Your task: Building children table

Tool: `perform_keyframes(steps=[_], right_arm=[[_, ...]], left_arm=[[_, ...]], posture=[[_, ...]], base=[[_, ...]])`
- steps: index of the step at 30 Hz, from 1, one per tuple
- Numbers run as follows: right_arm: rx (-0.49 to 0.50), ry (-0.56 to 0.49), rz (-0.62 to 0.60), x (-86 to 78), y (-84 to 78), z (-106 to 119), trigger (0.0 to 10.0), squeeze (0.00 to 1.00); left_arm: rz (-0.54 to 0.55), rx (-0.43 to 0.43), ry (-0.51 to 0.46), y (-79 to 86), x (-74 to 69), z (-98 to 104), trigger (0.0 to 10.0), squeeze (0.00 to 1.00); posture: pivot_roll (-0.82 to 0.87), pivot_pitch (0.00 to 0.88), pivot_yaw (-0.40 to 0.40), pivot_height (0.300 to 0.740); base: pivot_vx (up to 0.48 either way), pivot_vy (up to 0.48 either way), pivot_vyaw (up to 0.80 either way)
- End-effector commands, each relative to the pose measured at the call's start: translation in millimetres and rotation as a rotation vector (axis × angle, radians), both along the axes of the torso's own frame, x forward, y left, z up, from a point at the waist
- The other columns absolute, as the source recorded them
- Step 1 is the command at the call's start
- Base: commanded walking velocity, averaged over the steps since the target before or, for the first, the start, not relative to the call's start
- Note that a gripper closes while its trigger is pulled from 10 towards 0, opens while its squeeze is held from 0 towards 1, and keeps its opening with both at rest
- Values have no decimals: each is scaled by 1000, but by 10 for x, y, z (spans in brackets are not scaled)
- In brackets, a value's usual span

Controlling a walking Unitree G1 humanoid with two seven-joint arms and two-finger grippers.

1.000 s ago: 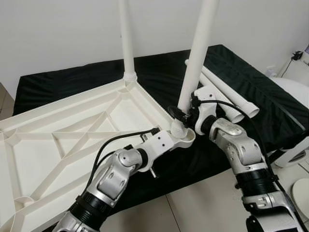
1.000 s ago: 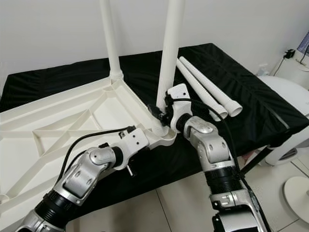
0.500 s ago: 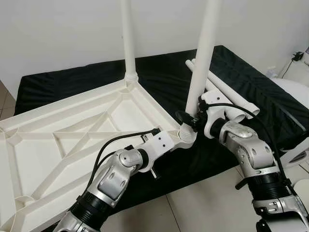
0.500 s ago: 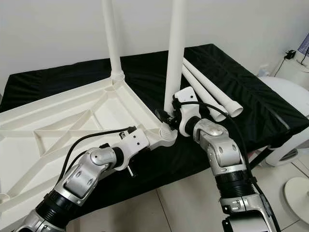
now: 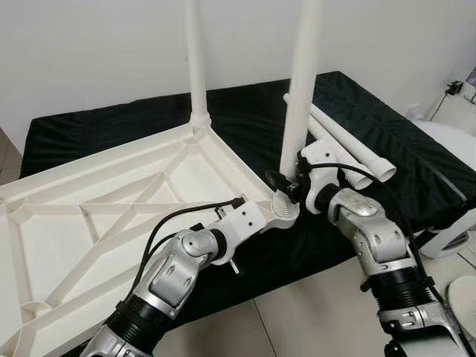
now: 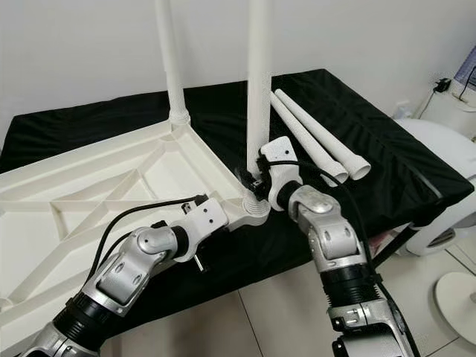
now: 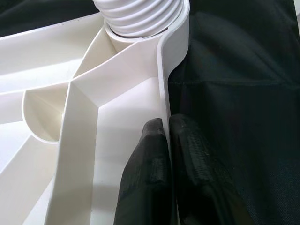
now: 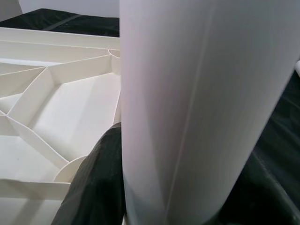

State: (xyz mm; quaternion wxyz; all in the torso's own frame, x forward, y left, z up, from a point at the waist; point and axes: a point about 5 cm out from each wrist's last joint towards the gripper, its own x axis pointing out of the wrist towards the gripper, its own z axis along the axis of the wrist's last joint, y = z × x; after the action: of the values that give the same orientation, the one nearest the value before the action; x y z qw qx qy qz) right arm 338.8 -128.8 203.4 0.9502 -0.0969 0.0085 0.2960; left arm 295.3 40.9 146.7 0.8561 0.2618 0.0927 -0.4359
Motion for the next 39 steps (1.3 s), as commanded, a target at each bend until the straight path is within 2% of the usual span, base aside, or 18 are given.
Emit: perform_keyframes(steps=[1, 7, 21, 29, 32, 39], right_arm=[[-14, 137, -19, -28, -9, -321, 10000, 0], [-11, 172, -34, -98, -40, -466, 10000, 0], [20, 171, -53, -237, -109, -539, 10000, 0], [39, 183, -95, -214, -141, -566, 10000, 0], [69, 203, -108, -183, -98, -570, 10000, 0], [61, 221, -92, -91, -45, -512, 10000, 0]], left_arm=[[25, -6, -37, 7, 6, 33, 10000, 0], [27, -8, -36, 18, 8, 39, 10000, 0], [16, -10, -35, 20, 12, 58, 10000, 0], [15, -8, -35, 23, 15, 67, 10000, 0], [13, -9, -37, 20, 17, 75, 10000, 0], [7, -9, -39, 17, 22, 86, 10000, 0]], posture=[[-125, 92, 6, 740], [-126, 100, 8, 740], [-131, 111, 25, 740], [-127, 113, 27, 740], [-127, 113, 27, 740], [-130, 112, 34, 740]], base=[[0, 0, 0], [0, 0, 0], [0, 0, 0], [0, 0, 0], [0, 0, 0], [0, 0, 0]])
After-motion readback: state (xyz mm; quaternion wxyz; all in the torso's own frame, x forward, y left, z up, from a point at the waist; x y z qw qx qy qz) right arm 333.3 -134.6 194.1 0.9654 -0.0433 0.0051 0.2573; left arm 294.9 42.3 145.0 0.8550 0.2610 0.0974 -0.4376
